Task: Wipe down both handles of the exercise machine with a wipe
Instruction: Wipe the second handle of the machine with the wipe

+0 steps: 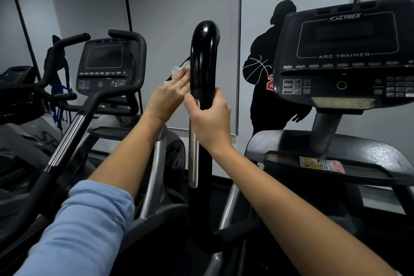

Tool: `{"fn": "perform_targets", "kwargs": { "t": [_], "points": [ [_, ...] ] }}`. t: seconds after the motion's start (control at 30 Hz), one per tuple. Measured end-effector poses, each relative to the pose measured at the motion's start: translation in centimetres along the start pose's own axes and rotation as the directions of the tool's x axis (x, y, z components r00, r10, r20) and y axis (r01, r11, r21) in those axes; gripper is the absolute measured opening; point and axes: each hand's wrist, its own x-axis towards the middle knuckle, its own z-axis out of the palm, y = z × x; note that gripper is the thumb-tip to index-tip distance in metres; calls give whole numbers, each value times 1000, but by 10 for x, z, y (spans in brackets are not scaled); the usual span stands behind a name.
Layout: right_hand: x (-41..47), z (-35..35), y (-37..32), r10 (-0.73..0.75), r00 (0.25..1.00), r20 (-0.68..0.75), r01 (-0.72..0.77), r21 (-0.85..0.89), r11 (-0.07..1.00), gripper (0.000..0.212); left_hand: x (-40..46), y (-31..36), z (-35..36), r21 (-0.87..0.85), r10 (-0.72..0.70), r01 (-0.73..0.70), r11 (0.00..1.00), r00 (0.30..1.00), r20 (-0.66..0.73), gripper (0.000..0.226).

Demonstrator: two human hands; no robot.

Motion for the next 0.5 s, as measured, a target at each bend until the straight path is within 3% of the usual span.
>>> {"fn": "perform_targets", "kwargs": {
  "t": [0.07, 0.1, 0.17, 0.23, 0.33, 0.43, 0.5],
  "points": [
    [0, 0, -1, 0, 1000, 1, 0, 13, 1000, 22, -9, -26, 12, 204, 85, -57, 977, 987, -133, 48],
    [0, 0, -2, 0, 1000, 2, 0, 18, 1000, 22, -20, -29, 10, 337, 112, -74, 939, 989, -94, 48],
    [0, 0, -3, 2, 1000, 5, -2, 12, 1000, 20, -26, -34, 4, 379, 78, -37, 925, 993, -93, 49],
    [-1, 0, -3, 12, 1000, 11, -12, 10, 1000, 17, -21, -33, -7, 309, -41, 86, 947, 988, -151, 53],
    [-1, -2, -3, 16, 1000, 21, -16, 11, 1000, 17, 6, -17, -29, 206, -59, 122, 971, 956, -287, 54],
    [-1, -2, -3, 11, 1000, 21, -12, 11, 1000, 17, 30, 17, -39, 281, 47, 22, 960, 970, -237, 40],
    [0, -1, -2, 14, 1000, 15, -15, 6, 1000, 17, 27, 24, -28, 304, -2, 43, 952, 991, -134, 32]
  ]
}}
